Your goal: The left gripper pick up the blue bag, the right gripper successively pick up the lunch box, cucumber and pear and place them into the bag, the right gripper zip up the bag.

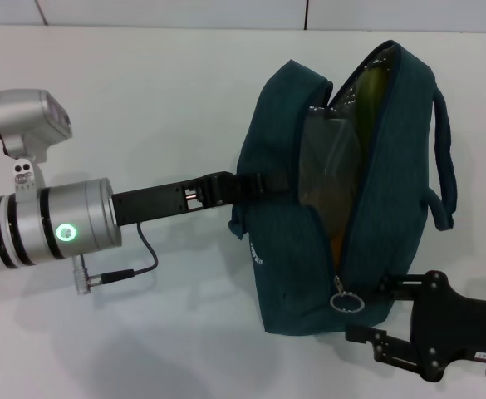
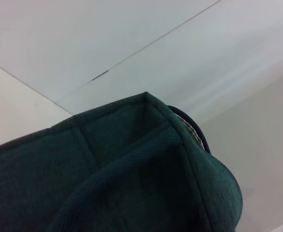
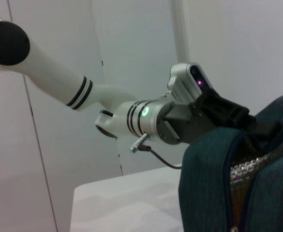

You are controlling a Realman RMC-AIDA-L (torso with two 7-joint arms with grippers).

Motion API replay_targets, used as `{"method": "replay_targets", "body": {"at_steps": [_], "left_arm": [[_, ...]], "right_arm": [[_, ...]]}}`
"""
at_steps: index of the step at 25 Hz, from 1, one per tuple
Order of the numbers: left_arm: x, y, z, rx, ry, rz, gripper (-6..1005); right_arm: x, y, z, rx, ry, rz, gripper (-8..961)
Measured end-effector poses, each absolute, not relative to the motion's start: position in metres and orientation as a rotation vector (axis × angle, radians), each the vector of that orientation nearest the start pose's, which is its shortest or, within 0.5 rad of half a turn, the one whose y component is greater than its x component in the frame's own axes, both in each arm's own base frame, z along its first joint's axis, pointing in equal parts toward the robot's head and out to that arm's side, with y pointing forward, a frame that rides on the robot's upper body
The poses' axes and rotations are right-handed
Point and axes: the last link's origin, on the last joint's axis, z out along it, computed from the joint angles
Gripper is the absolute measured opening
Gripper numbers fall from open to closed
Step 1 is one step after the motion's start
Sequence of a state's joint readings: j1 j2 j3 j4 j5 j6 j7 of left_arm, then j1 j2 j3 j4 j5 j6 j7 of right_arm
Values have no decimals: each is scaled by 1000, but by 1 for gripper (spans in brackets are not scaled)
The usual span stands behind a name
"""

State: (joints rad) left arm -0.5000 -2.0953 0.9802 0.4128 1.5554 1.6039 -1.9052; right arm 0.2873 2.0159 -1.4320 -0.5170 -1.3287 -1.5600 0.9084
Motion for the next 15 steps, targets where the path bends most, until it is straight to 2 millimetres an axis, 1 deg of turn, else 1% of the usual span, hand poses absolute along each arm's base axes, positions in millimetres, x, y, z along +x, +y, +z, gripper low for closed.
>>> {"method": "replay_targets", "body": {"at_steps": [2,10,15], "left_arm": [[-233,298,-44,-2547,-1640,-1253,45],[-233,298,-44,-2548,-1639,-1253,47],[-233,298,-44,-2547,-1640,-1253,47]], "right_arm": [[273,240,-52,-2835,261,934,417],[273,239,-56,-2834,278,929,412],[272,243,-56,-2817,285,923,360]]}}
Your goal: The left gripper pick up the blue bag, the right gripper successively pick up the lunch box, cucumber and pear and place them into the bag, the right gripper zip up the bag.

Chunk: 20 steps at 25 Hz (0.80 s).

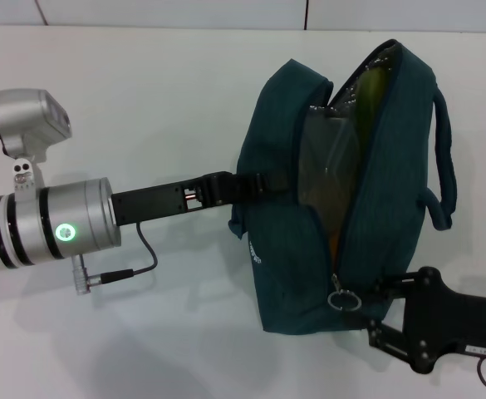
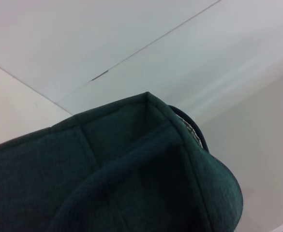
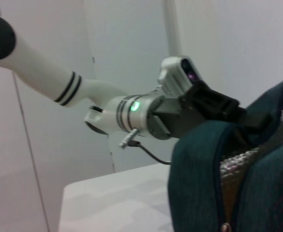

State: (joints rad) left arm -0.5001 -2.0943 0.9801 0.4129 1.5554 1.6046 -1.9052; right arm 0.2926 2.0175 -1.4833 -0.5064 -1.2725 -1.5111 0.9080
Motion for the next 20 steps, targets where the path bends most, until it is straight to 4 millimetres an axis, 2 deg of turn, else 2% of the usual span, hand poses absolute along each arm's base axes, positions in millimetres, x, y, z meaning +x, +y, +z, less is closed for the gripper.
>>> {"method": "replay_targets", "body": {"at_steps": [6,11,17,20], "left_arm": [[-233,298,-44,-2548,-1641,-1250,48],[-235,297,-44,-2544,-1646,-1249,49],[-235,296,-44,-2551,-1641,-1241,50],[-235,293,-44,-2583,-1607,-1240,50]], "right_arm": [[268,248,-60,-2795,299,928,298],[266,250,-62,-2808,291,921,83],[265,249,-62,-2814,283,930,5],[264,249,-62,-2818,274,941,5]]}}
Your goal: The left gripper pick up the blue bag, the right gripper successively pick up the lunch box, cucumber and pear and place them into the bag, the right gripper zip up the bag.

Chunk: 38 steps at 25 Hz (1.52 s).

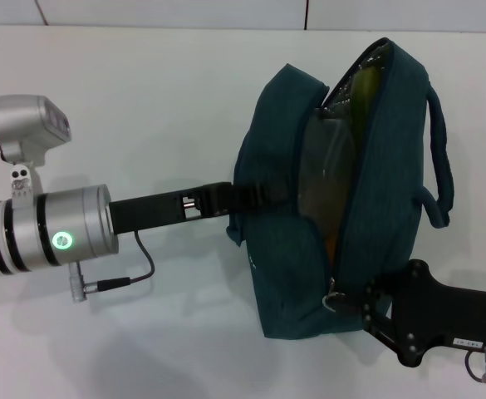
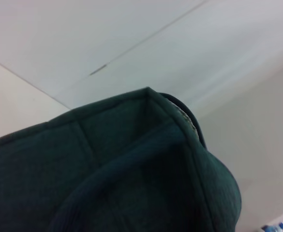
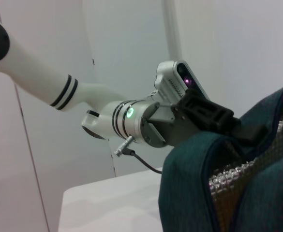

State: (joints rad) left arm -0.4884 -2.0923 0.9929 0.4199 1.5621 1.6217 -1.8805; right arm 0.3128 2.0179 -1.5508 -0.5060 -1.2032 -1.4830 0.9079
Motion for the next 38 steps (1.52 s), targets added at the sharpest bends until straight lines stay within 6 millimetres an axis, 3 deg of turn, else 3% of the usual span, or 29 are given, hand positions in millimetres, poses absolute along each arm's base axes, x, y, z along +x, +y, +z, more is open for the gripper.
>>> {"method": "replay_targets", "body": {"at_steps": [5,11,14,24,30,38], "left_arm": [[-233,290,-41,-2632,-1501,-1265,51],[-237,292,-37,-2613,-1394,-1277,183],[-241,294,-33,-2578,-1338,-1295,416],[-251,300,-16,-2442,-1213,-1371,652],[-253,300,-9,-2380,-1093,-1414,880],[-257,300,-4,-2320,-1012,-1439,895]], "right_arm": [[263,248,-60,-2822,263,956,5],[263,248,-59,-2817,267,956,5],[263,249,-58,-2806,264,965,5],[262,243,-42,-2740,238,1100,6],[259,240,-31,-2689,187,1183,6],[242,258,-22,-2602,66,1256,6]]}}
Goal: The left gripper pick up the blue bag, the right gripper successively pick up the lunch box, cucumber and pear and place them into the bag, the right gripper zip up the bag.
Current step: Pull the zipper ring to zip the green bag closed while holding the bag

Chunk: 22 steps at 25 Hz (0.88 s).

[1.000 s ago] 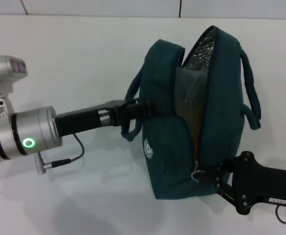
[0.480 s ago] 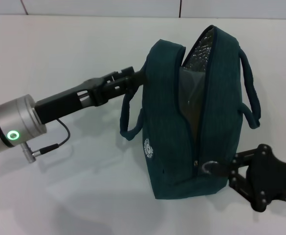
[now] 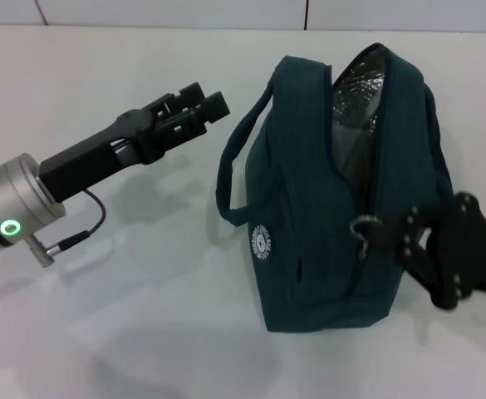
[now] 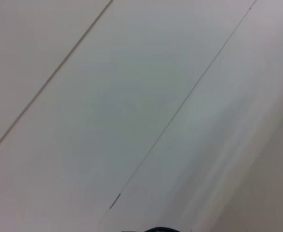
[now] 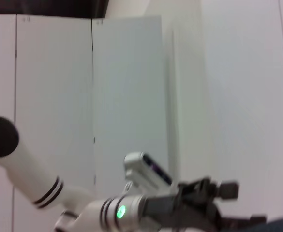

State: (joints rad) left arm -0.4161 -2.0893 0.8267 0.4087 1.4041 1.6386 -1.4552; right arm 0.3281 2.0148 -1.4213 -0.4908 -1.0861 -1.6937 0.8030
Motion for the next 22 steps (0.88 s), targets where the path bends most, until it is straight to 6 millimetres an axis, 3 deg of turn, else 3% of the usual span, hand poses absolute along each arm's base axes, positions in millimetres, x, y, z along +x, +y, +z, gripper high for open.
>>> {"method": "replay_targets", "body": {"at_steps": [10,22], "left_arm": [[-261,296,0,-2310,-1001,-1437,894],[-278,286,10,-2220,-1031,-1440,895]], "right_arm": [[216,294,-14,-2489,-15,1289,6],[194,318,-16,-2474,-80,1278,5]]}}
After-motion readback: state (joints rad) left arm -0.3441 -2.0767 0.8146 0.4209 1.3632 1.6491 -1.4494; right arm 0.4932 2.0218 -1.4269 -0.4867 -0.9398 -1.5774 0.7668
